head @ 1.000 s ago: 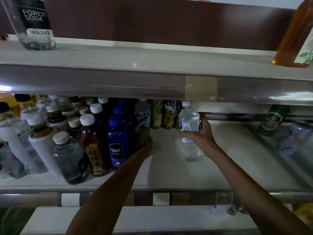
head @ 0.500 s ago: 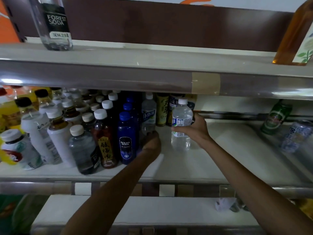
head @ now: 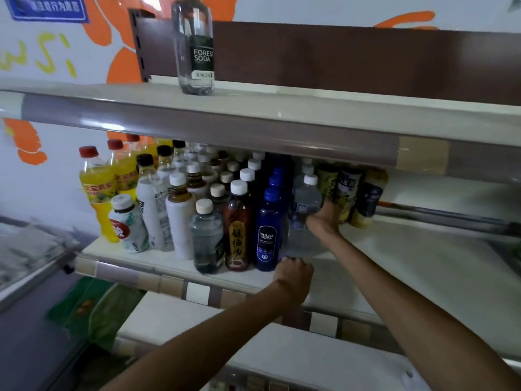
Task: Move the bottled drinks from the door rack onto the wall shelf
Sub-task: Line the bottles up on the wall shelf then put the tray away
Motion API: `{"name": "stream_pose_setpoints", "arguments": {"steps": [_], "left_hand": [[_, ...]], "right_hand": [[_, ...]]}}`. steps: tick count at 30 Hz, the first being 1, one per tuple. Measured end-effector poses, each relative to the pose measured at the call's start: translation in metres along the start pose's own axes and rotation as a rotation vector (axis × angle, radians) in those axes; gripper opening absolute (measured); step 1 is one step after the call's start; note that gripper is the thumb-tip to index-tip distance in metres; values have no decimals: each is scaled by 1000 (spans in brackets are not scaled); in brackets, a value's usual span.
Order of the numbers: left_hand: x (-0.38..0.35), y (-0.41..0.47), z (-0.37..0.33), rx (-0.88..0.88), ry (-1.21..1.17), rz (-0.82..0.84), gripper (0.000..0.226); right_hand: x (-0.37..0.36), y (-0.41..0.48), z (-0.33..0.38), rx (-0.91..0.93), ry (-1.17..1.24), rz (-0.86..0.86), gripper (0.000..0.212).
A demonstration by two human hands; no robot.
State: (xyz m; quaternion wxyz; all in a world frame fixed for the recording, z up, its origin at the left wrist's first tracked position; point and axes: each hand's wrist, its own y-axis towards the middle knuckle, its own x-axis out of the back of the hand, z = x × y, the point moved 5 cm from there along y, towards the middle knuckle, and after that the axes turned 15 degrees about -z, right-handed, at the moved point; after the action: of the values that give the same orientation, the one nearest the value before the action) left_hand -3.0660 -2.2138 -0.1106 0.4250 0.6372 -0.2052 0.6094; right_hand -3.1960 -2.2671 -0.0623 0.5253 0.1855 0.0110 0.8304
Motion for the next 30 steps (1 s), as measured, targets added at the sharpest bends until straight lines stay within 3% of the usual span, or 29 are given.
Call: {"name": "stream_pose_setpoints", "arguments": {"steps": [5,10,14,17,24,30], "left_hand": [[-6,-7,-3,-70,53,-22,30],[-8,-7,-6,-89,43,-83,35],[-7,-8,-4,-69,-14,-106,41],[-7,-8,-1,-32,-70,-104,45],[-6,-10,0,-26,-77,-88,46],[-2,-11,-1,-56,-40,-100,43]], "right_hand": [[-8,-9,-10,-10,29,-15,51],[-10,-12,-18,-10,-54,142,80],[-10,-15,-34,27,-318,227,88],[-12,-19,-45,80,-456,187,80],[-20,-17,-46,97,-467,129,67],[-25,-8,-45,31,-400,123,79]]}}
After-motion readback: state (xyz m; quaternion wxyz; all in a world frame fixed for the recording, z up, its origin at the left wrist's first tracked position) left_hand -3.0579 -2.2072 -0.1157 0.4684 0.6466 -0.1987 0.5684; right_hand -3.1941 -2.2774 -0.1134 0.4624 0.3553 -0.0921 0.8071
